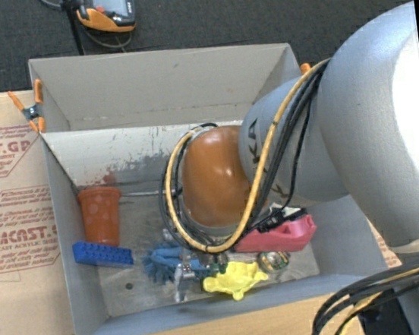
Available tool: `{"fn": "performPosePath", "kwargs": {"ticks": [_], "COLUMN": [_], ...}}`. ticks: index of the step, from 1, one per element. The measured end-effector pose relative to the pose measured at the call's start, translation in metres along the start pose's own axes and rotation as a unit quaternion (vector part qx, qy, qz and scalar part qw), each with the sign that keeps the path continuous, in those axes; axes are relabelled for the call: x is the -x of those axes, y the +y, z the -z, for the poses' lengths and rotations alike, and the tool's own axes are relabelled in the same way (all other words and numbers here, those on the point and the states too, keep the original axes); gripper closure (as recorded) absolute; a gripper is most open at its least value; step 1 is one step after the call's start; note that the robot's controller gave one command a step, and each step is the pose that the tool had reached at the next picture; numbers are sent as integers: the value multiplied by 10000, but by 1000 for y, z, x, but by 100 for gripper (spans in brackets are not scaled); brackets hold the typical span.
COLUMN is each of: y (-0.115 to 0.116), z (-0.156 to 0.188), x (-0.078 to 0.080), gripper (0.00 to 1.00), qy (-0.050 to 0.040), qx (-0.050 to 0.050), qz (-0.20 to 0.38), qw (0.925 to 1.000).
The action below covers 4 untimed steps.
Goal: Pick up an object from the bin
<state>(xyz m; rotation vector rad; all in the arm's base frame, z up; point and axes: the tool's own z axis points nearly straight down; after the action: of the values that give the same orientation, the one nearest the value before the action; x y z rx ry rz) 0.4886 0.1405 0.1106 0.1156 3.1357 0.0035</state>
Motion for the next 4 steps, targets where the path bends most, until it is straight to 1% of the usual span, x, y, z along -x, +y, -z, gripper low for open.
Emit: {"fn": "performPosePath", "kwargs": {"ticks": [1, 2, 3, 4], "y": [-14, -25, -18, -13], "z": [-26, 0, -36, -38], "x": [1, 0, -5, -5], "gripper": [0, 0, 0, 100], "qy": [45, 24, 17, -16], "qx": [-18, -11, -10, 18], "qz": [-88, -737, -1298, -1055], "qw": [9999, 9973, 9915, 9944]}}
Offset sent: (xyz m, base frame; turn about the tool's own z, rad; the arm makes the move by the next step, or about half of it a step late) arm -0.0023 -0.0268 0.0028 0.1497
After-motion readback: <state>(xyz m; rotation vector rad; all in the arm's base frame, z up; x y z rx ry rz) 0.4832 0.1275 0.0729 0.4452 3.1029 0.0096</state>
